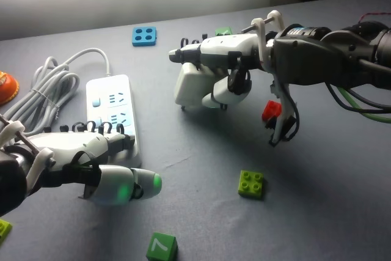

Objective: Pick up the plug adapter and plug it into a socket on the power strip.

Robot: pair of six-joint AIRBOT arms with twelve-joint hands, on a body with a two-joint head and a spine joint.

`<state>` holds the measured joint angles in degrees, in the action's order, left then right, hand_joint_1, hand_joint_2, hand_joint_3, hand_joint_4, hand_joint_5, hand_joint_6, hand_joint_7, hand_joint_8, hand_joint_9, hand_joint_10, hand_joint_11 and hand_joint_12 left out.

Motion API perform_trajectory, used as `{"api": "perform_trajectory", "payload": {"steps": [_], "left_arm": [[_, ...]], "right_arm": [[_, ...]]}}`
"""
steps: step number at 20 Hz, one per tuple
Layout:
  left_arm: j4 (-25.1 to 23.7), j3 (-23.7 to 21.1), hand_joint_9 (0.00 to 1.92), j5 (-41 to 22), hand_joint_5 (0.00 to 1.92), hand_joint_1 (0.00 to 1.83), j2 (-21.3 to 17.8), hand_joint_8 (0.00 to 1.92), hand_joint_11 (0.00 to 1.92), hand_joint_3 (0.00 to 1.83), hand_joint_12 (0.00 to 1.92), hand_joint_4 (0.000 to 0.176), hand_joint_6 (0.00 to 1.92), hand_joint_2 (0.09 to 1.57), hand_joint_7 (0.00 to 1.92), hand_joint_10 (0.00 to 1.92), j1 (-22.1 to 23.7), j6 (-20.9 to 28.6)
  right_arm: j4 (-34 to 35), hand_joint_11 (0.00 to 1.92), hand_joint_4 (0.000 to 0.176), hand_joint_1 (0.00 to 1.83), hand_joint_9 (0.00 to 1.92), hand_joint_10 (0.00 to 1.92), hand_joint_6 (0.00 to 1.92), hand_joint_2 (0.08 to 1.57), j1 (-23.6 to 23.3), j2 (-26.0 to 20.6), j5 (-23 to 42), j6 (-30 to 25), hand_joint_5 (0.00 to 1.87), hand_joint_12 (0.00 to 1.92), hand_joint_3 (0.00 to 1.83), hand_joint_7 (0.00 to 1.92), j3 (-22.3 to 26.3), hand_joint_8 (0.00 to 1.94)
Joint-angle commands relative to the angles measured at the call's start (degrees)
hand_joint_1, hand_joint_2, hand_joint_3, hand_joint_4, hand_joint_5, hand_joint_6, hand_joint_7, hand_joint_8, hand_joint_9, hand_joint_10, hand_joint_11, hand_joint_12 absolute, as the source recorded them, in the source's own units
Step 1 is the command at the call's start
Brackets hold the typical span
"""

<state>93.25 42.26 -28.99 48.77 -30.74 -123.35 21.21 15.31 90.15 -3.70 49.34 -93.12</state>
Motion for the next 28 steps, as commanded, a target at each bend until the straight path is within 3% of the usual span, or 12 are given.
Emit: {"api": "perform_trajectory", "payload": {"steps": [1,6,11,12,13,16,17,19,24,25,26,28], "left_arm": [[-1.71,0.28,0.0,-0.7,0.0,0.0,-0.24,0.0,0.0,0.0,0.0,0.0,0.0,1.25,0.0,0.0,0.71,0.16],[-1.71,0.33,0.0,-0.7,0.01,0.0,-0.24,0.0,0.0,0.0,0.0,0.0,0.0,1.25,0.0,0.0,0.84,0.16],[-1.7,0.34,0.0,-0.58,0.02,0.0,-0.26,0.0,0.0,0.0,0.0,0.0,0.01,1.25,0.0,0.0,0.85,0.16],[-1.7,0.34,0.0,-0.58,0.02,0.0,-0.26,0.0,0.0,0.0,0.0,0.0,0.01,1.25,0.0,0.0,0.86,0.16],[-1.7,0.37,0.0,-0.57,0.02,0.0,-0.26,0.0,0.0,0.0,0.0,0.0,0.0,1.25,0.0,0.0,0.9,0.16],[-1.7,0.45,0.0,-0.57,0.0,0.0,-0.26,0.0,0.0,0.0,0.0,0.0,0.0,1.25,0.0,0.0,0.97,0.16],[-1.7,0.47,0.0,-0.55,0.01,0.0,-0.27,0.0,0.0,0.0,0.0,0.0,0.0,1.25,0.0,0.0,0.99,0.16],[-1.7,0.47,0.0,-0.55,0.02,0.0,-0.3,0.0,0.0,0.0,0.0,0.0,0.01,1.26,0.0,0.0,1.15,0.16],[-1.7,0.75,0.0,-0.55,0.02,0.0,-0.3,0.0,0.0,0.0,0.0,0.0,0.01,1.25,0.0,0.0,1.58,0.16],[-1.7,0.79,0.0,-0.55,0.02,0.0,-0.3,0.0,0.0,0.0,0.0,0.0,0.01,1.25,0.0,0.0,1.62,0.16],[-1.7,0.79,0.01,-0.55,0.03,0.0,-0.3,0.0,0.01,0.0,0.0,0.0,0.01,1.25,0.0,0.0,1.62,0.16],[-1.7,0.72,0.0,-0.55,0.02,0.0,-0.31,0.0,0.01,0.0,0.0,0.0,0.0,1.25,0.0,0.0,1.58,0.16]], "right_arm": [[0.18,0.0,0.0,1.26,0.21,0.02,0.02,1.25,0.03,-0.12,5.34,-0.14,0.13,0.75,0.0,0.19,-0.16,0.02],[0.15,0.03,0.0,1.32,0.48,0.03,0.02,1.23,0.02,-0.1,5.63,-0.11,0.35,1.15,0.0,0.45,-0.23,0.01],[0.0,0.42,0.0,1.33,0.82,0.09,0.03,1.19,-0.09,-0.1,6.05,-0.1,0.67,1.21,0.0,0.78,-0.39,0.02],[-0.01,0.58,0.0,1.35,0.85,1.11,0.95,1.18,-0.07,-0.1,6.12,-0.1,0.7,1.26,0.0,0.88,-0.39,0.9],[-0.01,0.64,0.0,1.35,0.82,1.4,1.16,1.2,0.0,-0.1,6.29,-0.11,0.68,1.32,0.0,0.85,-0.39,1.17],[-0.02,0.76,0.0,1.36,0.86,1.44,1.01,1.18,0.03,-0.1,6.68,-0.11,0.75,1.52,0.0,0.89,-0.39,1.21],[-0.04,0.82,0.0,1.26,0.89,1.26,1.07,1.19,0.0,-0.1,6.99,-0.11,0.75,1.55,0.0,0.92,-0.39,1.3],[-0.23,0.81,0.0,1.24,0.91,1.24,1.11,1.2,-0.04,-0.17,7.64,-0.1,0.74,1.61,0.0,0.92,-0.37,1.33],[-2.24,0.93,0.0,1.25,0.94,1.27,0.92,1.16,-0.57,-1.47,10.36,-0.03,0.88,1.48,0.0,0.91,-0.01,1.35],[-2.69,0.93,0.0,1.35,0.96,1.36,0.82,1.14,-0.83,-1.97,10.77,0.07,0.89,1.43,0.0,0.89,0.36,1.22],[-2.8,0.91,0.0,1.37,0.94,1.4,0.78,1.14,-1.27,-2.65,11.24,0.23,0.9,1.44,0.0,0.89,0.95,1.2],[-2.81,0.91,0.0,1.38,0.95,1.39,0.8,1.14,-1.81,-3.57,12.41,1.24,0.88,1.43,0.0,0.88,1.86,1.2]]}}
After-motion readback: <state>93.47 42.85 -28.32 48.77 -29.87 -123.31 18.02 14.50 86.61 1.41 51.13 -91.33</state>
